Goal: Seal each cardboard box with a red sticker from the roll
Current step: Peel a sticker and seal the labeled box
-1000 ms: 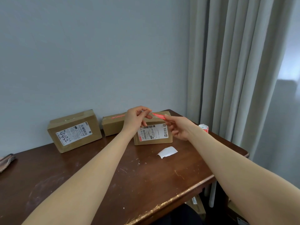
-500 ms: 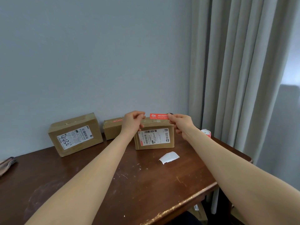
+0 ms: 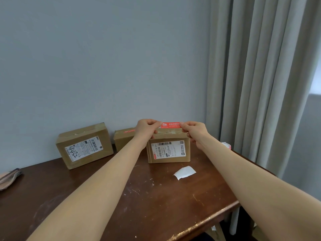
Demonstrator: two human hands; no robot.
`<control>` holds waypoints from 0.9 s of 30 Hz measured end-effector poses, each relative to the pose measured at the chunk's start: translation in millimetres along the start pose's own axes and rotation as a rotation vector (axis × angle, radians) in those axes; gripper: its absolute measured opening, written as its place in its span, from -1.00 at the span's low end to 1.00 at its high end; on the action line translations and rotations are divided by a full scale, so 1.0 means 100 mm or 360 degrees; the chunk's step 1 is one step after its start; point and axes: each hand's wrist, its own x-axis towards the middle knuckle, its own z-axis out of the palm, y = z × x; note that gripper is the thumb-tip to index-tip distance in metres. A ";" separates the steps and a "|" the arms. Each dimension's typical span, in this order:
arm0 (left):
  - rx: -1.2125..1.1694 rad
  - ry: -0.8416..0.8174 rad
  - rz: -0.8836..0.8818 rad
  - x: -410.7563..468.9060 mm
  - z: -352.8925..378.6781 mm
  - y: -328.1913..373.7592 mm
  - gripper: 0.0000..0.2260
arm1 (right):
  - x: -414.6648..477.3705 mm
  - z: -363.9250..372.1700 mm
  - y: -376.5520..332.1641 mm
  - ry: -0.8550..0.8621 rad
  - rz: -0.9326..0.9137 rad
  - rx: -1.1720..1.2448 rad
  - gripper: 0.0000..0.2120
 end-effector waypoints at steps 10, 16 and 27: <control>0.0321 0.0039 0.0301 0.10 0.01 0.17 -0.91 | 0.11 0.01 -0.02 0.0021 0.0009 -0.0126 -0.77; 0.0515 0.0018 0.0404 0.19 0.06 0.21 -0.90 | 0.20 -0.01 -0.04 0.0060 0.0036 -0.0137 -0.77; 0.0443 0.0023 0.0372 0.32 0.05 0.14 -0.90 | 0.38 -0.08 0.02 0.0081 0.0089 -0.0054 -0.68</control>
